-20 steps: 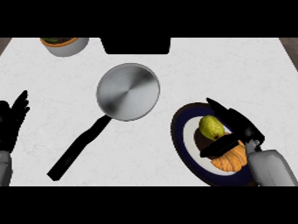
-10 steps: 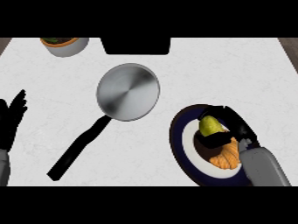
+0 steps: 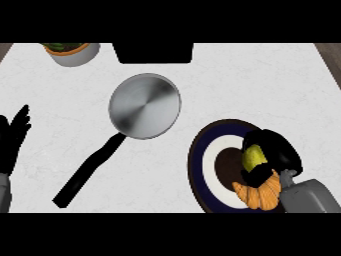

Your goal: Pick the pear from the plate and place it in the pan

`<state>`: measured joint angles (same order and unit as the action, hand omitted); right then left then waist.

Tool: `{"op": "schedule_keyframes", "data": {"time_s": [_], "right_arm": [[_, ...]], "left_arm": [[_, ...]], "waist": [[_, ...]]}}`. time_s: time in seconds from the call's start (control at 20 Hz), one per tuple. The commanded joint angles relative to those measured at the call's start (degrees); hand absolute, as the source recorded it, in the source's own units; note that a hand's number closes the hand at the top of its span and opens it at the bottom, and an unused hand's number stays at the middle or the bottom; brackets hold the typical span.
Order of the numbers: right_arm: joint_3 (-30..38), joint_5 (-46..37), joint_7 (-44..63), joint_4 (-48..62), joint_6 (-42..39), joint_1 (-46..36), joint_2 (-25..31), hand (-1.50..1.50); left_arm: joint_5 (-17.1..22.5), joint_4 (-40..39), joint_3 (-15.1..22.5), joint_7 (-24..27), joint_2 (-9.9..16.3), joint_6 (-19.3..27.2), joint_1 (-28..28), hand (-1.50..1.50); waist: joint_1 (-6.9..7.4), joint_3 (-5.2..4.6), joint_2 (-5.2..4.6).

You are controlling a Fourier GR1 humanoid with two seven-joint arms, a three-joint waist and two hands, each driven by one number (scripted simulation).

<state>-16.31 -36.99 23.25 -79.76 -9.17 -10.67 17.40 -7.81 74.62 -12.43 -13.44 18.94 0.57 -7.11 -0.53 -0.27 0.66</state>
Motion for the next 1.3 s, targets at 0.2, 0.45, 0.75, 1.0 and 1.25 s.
{"op": "schedule_keyframes", "data": {"time_s": [0.2,0.45,0.75,1.0,1.25], "right_arm": [[-10.1,-17.0,11.5,-21.0,4.9,8.1,2.6,1.50],[-9.7,-22.4,11.0,-30.4,11.6,2.4,0.9,1.50],[-8.9,-23.1,11.9,-33.5,6.5,-2.4,-3.2,1.50],[-8.6,-25.2,15.0,-20.1,8.1,-13.7,-14.6,1.50],[-7.5,-20.1,17.7,-6.0,18.5,-23.6,-17.2,1.50]], "left_arm": [[0.2,3.0,-0.2,-2.2,0.2,-0.1,0.7,0.00],[0.6,3.7,0.2,0.5,-0.7,-0.8,3.3,0.00],[-0.3,3.4,0.5,-0.4,-0.4,-1.3,1.8,0.00],[-0.6,-1.3,-0.2,4.6,-1.2,-0.8,2.0,0.00],[-1.1,-1.6,0.3,1.4,-1.1,-0.6,-1.9,0.00]], "waist": [[-0.27,0.25,-0.12],[0.48,0.28,-0.06],[0.76,0.28,-0.58],[1.17,0.25,-0.77],[1.93,0.26,-1.01]]}}
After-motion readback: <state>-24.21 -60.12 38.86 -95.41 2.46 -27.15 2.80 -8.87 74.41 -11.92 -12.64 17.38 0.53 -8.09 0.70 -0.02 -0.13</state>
